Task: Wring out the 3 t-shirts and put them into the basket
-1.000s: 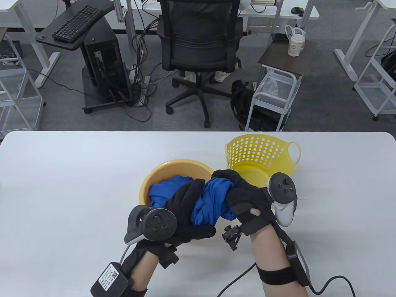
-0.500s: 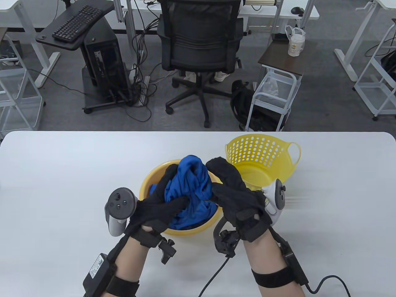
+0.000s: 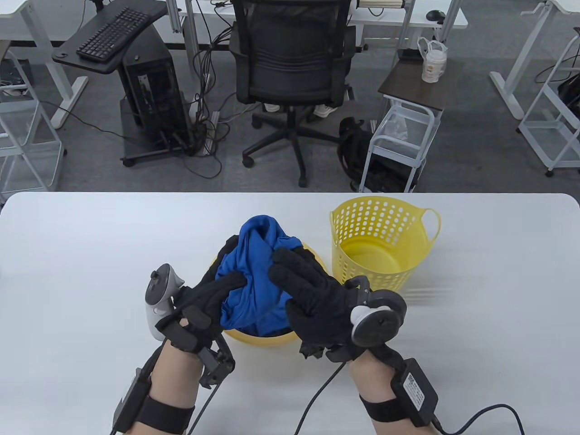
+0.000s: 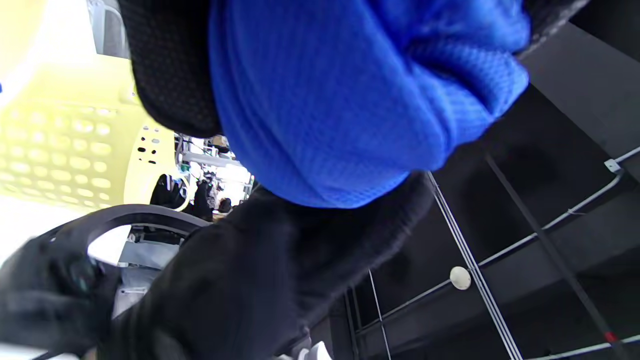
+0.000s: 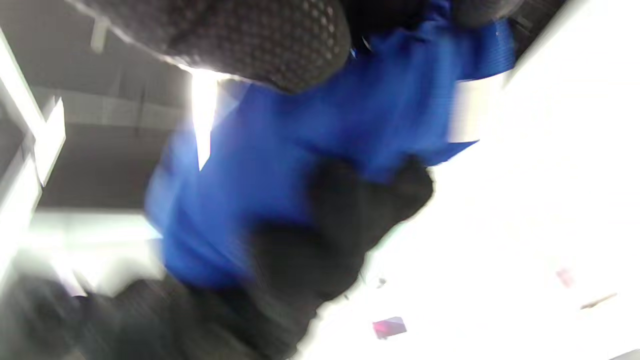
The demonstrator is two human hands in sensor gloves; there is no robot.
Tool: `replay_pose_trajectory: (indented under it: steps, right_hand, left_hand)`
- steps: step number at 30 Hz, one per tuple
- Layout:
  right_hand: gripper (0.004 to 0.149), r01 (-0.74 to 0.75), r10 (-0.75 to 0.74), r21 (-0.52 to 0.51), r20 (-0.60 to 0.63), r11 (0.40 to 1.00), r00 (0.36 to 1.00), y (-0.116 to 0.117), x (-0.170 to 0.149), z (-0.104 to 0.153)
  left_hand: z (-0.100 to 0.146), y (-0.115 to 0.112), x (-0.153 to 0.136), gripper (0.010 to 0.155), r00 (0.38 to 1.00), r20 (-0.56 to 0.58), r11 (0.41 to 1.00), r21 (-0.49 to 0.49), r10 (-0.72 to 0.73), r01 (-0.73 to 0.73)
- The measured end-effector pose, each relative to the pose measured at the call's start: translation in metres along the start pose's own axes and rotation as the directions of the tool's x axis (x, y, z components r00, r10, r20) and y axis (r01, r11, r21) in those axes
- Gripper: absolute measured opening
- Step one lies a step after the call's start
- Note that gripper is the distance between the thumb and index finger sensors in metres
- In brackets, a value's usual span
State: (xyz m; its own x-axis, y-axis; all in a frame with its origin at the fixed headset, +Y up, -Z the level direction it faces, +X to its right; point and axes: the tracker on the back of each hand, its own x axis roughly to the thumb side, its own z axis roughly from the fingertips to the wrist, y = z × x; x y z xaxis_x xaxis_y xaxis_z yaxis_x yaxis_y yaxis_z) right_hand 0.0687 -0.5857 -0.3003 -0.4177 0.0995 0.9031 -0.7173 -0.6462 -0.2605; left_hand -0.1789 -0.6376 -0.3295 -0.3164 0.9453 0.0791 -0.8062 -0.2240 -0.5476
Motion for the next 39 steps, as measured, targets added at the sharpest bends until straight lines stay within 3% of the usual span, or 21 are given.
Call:
replay_pose_trajectory:
  steps: [2, 5, 9, 14, 16, 19, 22, 26, 29, 33, 39]
  right_hand:
    - [0.087, -0.216, 0.215, 0.030, 0.027, 0.976, 0.976, 0.007, 0.005, 0.001]
    - [0.105, -0.468, 0.467, 0.004, 0.065, 0.884, 0.882, 0.016, 0.008, 0.003]
    - [0.116, -0.598, 0.598, -0.032, 0.114, 0.801, 0.794, 0.016, 0.010, 0.006]
    - [0.120, -0.618, 0.613, -0.044, 0.202, 0.785, 0.764, 0.023, 0.015, 0.008]
    - [0.119, -0.643, 0.641, -0.089, 0.254, 0.761, 0.724, 0.024, 0.022, 0.008]
    - [0.112, -0.636, 0.639, -0.117, 0.285, 0.763, 0.714, 0.020, 0.032, 0.004]
    - [0.108, -0.575, 0.573, -0.064, 0.231, 0.816, 0.786, 0.014, 0.031, 0.000]
    - [0.100, -0.489, 0.489, -0.033, 0.102, 0.872, 0.866, 0.010, 0.017, 0.001]
    - [0.097, -0.580, 0.579, 0.020, 0.043, 0.814, 0.814, 0.016, 0.013, 0.002]
    - [0.091, -0.623, 0.626, 0.082, -0.029, 0.778, 0.779, 0.025, -0.003, 0.007]
    - [0.085, -0.617, 0.644, 0.209, -0.097, 0.759, 0.759, 0.022, -0.019, 0.010]
  left_hand:
    - [0.000, 0.000, 0.000, 0.066, 1.000, -0.012, 1.000, -0.004, -0.001, 0.001]
    - [-0.002, -0.004, -0.004, 0.066, 0.995, -0.095, 0.994, -0.109, -0.009, -0.002]
    - [-0.006, -0.009, -0.008, 0.064, 0.971, -0.164, 0.977, -0.146, -0.176, 0.153]
    - [-0.007, -0.014, 0.005, 0.061, 0.871, -0.141, 0.867, -0.256, -0.471, 0.427]
    - [-0.006, -0.016, 0.011, 0.061, 0.852, -0.108, 0.841, -0.269, -0.512, 0.470]
    - [-0.005, -0.019, 0.020, 0.063, 0.830, -0.036, 0.805, -0.269, -0.556, 0.528]
    - [-0.004, -0.024, 0.023, 0.071, 0.803, -0.011, 0.776, -0.263, -0.596, 0.573]
    - [-0.004, -0.027, 0.022, 0.094, 0.804, -0.008, 0.792, -0.179, -0.594, 0.584]
    - [-0.005, -0.027, 0.017, 0.098, 0.776, -0.022, 0.773, -0.116, -0.630, 0.624]
    - [-0.010, -0.049, 0.010, 0.121, 0.516, -0.021, 0.516, -0.059, -0.856, 0.854]
    - [-0.019, -0.065, -0.010, 0.139, 0.402, 0.000, 0.400, -0.107, -0.915, 0.910]
